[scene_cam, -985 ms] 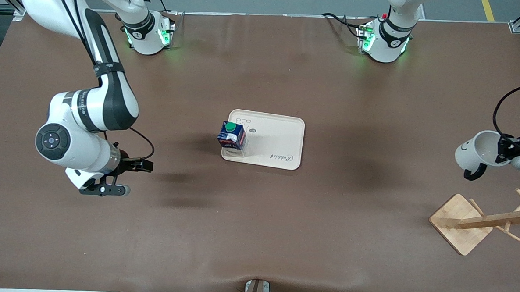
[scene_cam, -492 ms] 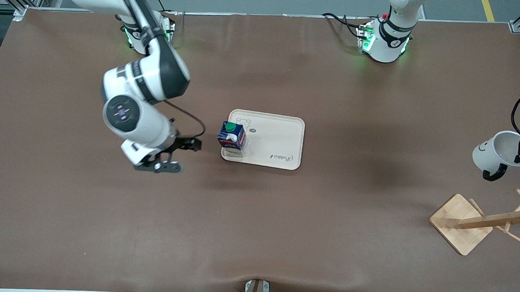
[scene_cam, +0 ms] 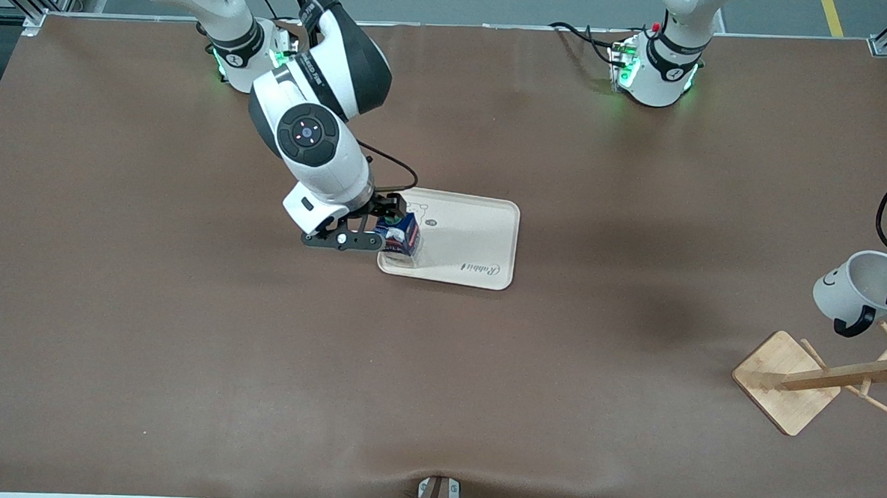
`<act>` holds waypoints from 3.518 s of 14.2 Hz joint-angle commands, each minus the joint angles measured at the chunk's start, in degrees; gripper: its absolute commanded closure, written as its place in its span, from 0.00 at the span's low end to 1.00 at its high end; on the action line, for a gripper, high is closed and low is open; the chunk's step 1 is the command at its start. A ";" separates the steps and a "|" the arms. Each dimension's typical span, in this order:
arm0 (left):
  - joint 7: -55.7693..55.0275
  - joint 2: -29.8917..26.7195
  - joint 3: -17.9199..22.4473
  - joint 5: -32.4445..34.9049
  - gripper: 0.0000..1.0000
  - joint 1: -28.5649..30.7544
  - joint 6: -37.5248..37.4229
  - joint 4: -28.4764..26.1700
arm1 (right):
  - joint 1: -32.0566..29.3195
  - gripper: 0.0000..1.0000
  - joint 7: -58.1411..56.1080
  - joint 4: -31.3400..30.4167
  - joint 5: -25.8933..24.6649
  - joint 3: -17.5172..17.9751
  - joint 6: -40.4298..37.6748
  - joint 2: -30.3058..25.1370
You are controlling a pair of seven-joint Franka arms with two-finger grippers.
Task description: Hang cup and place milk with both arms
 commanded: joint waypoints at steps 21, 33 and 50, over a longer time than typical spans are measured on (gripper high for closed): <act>6.81 5.08 -0.46 0.24 0.59 3.82 6.21 1.82 | 2.34 0.46 9.49 -0.75 1.89 -0.79 5.59 5.59; -23.58 -0.80 -7.83 0.15 0.00 3.03 -2.56 3.13 | -12.76 0.82 -1.47 10.33 1.81 -1.05 -11.46 4.89; -37.40 -13.63 0.48 0.06 0.00 -16.80 -19.35 2.52 | -41.43 0.69 -31.82 -2.50 -5.40 -1.31 -6.89 4.18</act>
